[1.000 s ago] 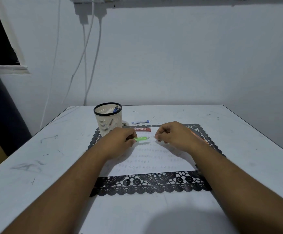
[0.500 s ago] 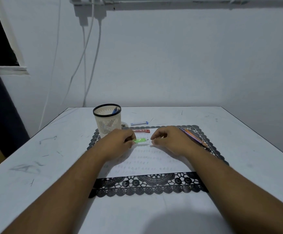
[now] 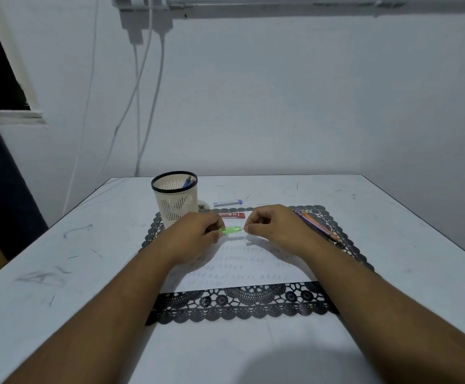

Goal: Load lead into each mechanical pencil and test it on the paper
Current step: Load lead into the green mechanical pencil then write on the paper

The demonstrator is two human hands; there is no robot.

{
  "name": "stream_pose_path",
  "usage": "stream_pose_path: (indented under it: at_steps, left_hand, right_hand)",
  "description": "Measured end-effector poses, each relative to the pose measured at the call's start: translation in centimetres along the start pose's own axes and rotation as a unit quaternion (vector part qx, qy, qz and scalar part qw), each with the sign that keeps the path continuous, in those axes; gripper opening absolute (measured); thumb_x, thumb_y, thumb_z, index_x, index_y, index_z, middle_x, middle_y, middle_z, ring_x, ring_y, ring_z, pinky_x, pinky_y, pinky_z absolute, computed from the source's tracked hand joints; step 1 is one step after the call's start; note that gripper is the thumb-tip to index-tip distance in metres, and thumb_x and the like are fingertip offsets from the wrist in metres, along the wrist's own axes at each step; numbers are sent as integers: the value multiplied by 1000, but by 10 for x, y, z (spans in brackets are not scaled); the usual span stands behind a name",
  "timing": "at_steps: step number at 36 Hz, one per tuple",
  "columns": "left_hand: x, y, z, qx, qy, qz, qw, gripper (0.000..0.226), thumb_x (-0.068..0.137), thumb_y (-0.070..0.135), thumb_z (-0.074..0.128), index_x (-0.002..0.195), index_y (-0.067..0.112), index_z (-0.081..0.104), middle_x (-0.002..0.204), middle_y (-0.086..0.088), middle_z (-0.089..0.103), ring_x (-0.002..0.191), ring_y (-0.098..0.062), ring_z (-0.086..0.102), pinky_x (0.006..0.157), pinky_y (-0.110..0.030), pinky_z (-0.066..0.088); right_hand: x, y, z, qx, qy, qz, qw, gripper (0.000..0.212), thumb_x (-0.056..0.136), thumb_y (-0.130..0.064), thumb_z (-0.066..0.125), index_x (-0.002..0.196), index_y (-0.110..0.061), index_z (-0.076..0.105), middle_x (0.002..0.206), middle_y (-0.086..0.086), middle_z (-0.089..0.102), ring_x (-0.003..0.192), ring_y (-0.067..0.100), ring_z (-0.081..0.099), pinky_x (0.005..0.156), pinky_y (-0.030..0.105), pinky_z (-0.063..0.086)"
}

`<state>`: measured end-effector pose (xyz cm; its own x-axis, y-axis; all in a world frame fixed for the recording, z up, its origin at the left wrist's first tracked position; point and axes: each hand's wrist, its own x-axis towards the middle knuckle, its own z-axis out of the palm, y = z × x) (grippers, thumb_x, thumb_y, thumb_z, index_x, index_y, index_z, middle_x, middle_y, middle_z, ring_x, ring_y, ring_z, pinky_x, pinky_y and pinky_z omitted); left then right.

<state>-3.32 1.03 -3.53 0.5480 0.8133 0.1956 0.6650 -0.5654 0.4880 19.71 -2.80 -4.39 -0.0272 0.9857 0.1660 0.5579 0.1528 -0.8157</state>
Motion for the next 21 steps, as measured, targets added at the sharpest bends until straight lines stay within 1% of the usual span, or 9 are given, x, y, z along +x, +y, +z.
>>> stream_pose_path:
  at_steps: [4, 6, 10, 13, 16, 18, 19, 20, 21]
  left_hand:
    - [2, -1, 0, 2, -3, 3, 1000, 12, 102, 24, 60, 91, 27, 64, 89, 10, 64, 82, -11, 59, 72, -31, 45]
    - [3, -1, 1, 1, -2, 7, 1000, 12, 102, 24, 60, 91, 28, 64, 89, 10, 64, 81, -11, 59, 70, -30, 44]
    - [3, -1, 1, 2, 2, 10, 1000, 14, 102, 23, 60, 89, 28, 63, 87, 10, 63, 79, -10, 58, 67, -30, 42]
    - [3, -5, 1, 10, 7, 3, 1000, 17, 102, 23, 60, 87, 31, 62, 86, 11, 64, 79, -10, 59, 70, -32, 45]
    - [2, -8, 0, 7, 12, 3, 1000, 22, 101, 22, 61, 83, 34, 60, 85, 11, 64, 79, -10, 60, 70, -31, 46]
    - [2, -9, -1, 3, 10, 7, 1000, 21, 100, 19, 62, 86, 34, 62, 87, 12, 64, 80, -8, 60, 68, -27, 44]
    - [2, -8, -2, 3, 7, 9, 1000, 20, 99, 16, 61, 90, 34, 64, 90, 13, 64, 83, -6, 60, 69, -25, 44]
    - [2, -8, -3, 6, 3, 13, 1000, 21, 98, 14, 61, 94, 34, 66, 93, 14, 64, 85, -4, 60, 71, -24, 44]
    - [3, -8, -4, 8, -3, 20, 1000, 23, 96, 12, 62, 97, 35, 67, 97, 16, 64, 87, -3, 60, 74, -23, 45]
  right_hand:
    - [2, 1, -3, -9, -2, 0, 1000, 12, 93, -28, 77, 81, -29, 78, 77, -13, 72, 74, 6, 63, 75, 32, 50]
    - [3, 1, -5, -8, 0, -1, 1000, 11, 93, -27, 77, 82, -28, 78, 78, -11, 73, 76, 7, 64, 77, 33, 51]
    - [3, 1, -8, -13, 5, 4, 1000, 11, 93, -25, 77, 83, -26, 79, 76, -13, 72, 69, 1, 61, 71, 26, 46]
    - [2, 2, -14, -6, 10, 17, 1000, 10, 94, -23, 76, 85, -23, 79, 76, -14, 71, 67, -3, 60, 71, 24, 44]
    - [1, 4, -20, -20, 18, 27, 999, 9, 94, -23, 76, 87, -20, 79, 82, -12, 74, 74, 0, 63, 68, 22, 43]
    - [1, 8, -19, -26, 21, 38, 999, 10, 94, -22, 75, 85, -21, 79, 85, -8, 77, 78, 4, 65, 66, 21, 46]
    - [0, 10, -17, -22, 18, 46, 999, 12, 94, -22, 74, 83, -21, 79, 85, -5, 77, 78, 7, 66, 65, 21, 48]
    - [1, 12, -15, -16, 12, 53, 998, 12, 93, -22, 74, 81, -21, 78, 85, -3, 77, 77, 9, 66, 65, 22, 50]
    - [1, 14, -13, -12, 6, 57, 998, 12, 92, -21, 74, 80, -21, 78, 84, -1, 77, 77, 13, 66, 66, 28, 51]
